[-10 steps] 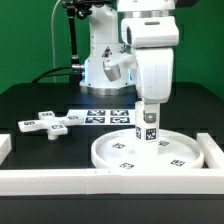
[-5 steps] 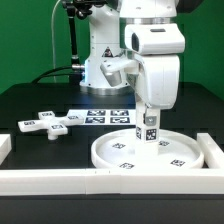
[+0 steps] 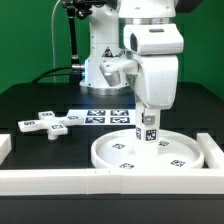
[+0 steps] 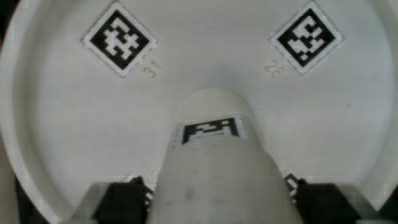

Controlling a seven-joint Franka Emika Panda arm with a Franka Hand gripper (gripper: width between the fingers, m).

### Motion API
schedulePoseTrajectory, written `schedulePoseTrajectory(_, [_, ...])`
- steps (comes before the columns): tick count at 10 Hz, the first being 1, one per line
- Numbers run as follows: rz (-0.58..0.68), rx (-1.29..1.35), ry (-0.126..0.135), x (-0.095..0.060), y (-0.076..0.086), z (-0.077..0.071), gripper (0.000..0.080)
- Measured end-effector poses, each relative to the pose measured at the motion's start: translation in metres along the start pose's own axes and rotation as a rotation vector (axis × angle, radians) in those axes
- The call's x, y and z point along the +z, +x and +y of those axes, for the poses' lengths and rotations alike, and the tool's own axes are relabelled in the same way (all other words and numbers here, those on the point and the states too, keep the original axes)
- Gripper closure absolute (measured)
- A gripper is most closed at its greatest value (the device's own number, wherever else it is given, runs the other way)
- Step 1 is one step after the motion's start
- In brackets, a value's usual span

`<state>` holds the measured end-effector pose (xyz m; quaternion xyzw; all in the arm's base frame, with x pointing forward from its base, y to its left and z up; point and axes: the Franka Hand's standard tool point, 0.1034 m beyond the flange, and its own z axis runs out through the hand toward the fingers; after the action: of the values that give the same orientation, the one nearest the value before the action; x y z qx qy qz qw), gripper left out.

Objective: Assemble round table

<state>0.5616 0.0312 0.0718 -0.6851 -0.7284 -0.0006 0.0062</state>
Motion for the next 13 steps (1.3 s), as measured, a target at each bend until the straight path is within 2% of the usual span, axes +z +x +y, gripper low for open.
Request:
schedulePoseTrajectory(6, [0.008,0.766,0.013,0.0016,-0.0003,-0.0048,0.039])
schedulePoseTrajectory(13, [0.013,1.228,0.021,0.0019,0.0027,-0.0049,0.039])
